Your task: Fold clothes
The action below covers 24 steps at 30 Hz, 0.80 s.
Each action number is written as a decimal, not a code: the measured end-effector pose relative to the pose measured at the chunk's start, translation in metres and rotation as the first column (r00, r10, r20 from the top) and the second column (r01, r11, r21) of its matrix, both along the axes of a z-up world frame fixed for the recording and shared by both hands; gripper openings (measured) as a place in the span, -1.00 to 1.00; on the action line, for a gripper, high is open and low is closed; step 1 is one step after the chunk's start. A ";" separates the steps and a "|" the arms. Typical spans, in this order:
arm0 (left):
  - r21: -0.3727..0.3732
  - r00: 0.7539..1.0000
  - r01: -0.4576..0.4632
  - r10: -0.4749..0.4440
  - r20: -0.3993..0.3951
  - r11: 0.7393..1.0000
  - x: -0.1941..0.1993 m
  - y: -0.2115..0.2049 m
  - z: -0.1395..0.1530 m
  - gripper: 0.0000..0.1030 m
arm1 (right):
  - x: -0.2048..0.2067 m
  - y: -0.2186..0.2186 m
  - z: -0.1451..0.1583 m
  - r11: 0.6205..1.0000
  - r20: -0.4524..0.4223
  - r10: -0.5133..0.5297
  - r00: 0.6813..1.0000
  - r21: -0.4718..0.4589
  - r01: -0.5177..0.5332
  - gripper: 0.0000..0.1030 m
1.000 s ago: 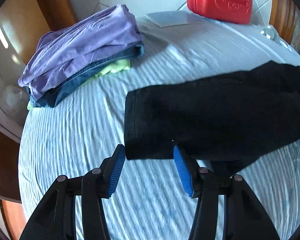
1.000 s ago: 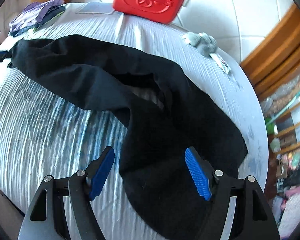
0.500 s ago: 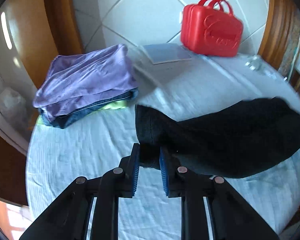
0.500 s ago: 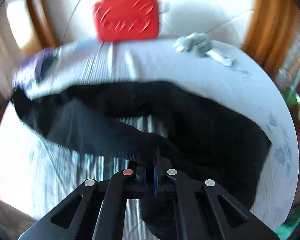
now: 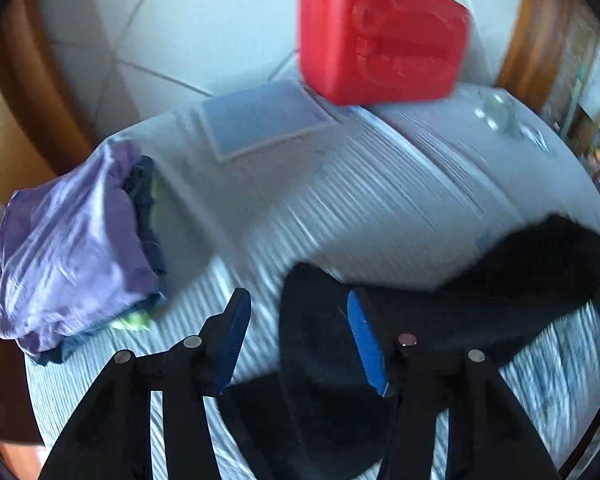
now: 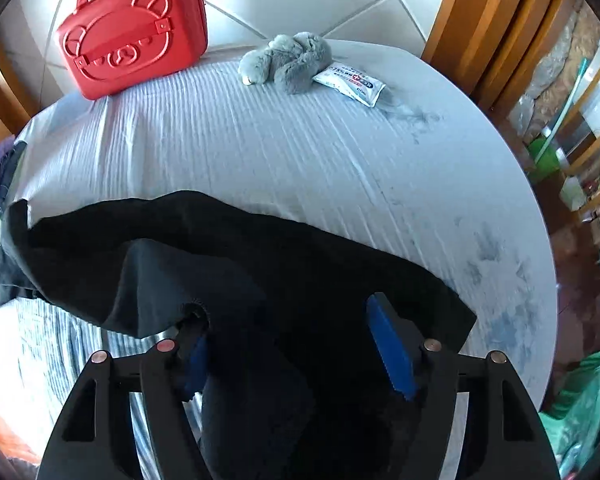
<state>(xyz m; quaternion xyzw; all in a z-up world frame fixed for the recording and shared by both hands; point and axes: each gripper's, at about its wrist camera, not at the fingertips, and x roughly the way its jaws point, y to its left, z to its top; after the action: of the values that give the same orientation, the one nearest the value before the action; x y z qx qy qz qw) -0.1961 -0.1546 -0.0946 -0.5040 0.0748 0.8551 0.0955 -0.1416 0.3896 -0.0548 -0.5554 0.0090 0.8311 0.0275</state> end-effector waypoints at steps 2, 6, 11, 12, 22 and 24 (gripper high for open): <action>-0.008 1.000 0.014 -0.014 -0.001 1.000 0.025 0.001 -0.008 0.02 | 0.014 0.003 0.006 1.000 -0.013 0.002 1.000 -0.027 -0.003 0.35; -0.044 0.999 0.038 -0.037 0.013 0.998 0.070 -0.001 -0.032 0.10 | 0.048 0.007 0.018 0.998 -0.026 -0.003 1.000 -0.057 0.002 0.37; -0.091 0.995 0.093 -0.089 0.040 0.992 0.086 0.003 -0.066 0.10 | 0.051 0.009 0.013 0.997 -0.012 -0.031 0.999 -0.075 0.031 0.39; -0.092 0.996 0.090 -0.087 0.031 0.992 0.086 0.004 -0.069 0.10 | 0.050 0.007 0.012 0.997 -0.013 -0.032 0.999 -0.068 0.031 0.39; -0.112 0.990 0.142 -0.144 -0.007 0.983 0.111 0.015 -0.066 0.10 | 0.059 -0.001 0.010 0.997 -0.026 -0.028 0.999 -0.066 0.026 0.39; -0.137 0.992 0.127 -0.129 -0.010 0.982 0.107 0.017 -0.072 0.10 | 0.059 -0.004 0.010 0.998 -0.027 -0.025 0.999 -0.066 0.024 0.39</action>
<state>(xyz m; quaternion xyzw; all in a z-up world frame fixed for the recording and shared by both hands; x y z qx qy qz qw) -0.0889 -0.1381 -0.1666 -0.4956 0.1663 0.8447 0.1150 -0.0830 0.3861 -0.0448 -0.5442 0.0436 0.8376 0.0192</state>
